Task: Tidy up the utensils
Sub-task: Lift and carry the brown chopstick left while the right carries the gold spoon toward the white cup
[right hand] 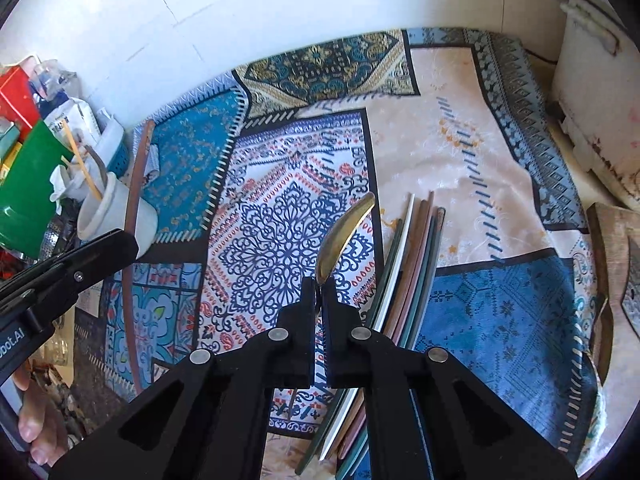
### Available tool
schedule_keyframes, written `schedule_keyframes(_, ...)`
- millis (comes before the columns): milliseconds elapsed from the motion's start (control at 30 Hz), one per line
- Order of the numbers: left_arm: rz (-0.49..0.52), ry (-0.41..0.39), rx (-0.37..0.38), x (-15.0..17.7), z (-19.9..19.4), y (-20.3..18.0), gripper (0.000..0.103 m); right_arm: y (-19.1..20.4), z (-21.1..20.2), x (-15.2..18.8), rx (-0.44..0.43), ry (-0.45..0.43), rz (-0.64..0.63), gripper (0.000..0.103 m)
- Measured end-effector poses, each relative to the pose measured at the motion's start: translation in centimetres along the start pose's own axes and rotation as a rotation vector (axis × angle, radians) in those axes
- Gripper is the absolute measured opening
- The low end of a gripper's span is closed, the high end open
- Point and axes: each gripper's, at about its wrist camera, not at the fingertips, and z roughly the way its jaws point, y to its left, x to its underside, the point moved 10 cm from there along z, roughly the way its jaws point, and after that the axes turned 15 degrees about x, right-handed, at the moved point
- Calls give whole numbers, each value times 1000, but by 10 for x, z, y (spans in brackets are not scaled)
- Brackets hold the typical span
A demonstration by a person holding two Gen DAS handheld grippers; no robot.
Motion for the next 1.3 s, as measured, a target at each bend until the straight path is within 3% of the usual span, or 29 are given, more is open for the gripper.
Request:
schedule_keyframes(600, 43, -225, -50, -47, -92, 18, 5, 42, -79, -46, -22, -210, -23, 3)
schedule_keyframes(1033, 12, -382, -119, -94, -156, 80, 5, 124, -119, -84, -99, -309, -93, 3)
schedule_keyframes(1300, -27, -491, -194, -126, -172, 130, 5, 167, -114, -97, -152, -325, -126, 3)
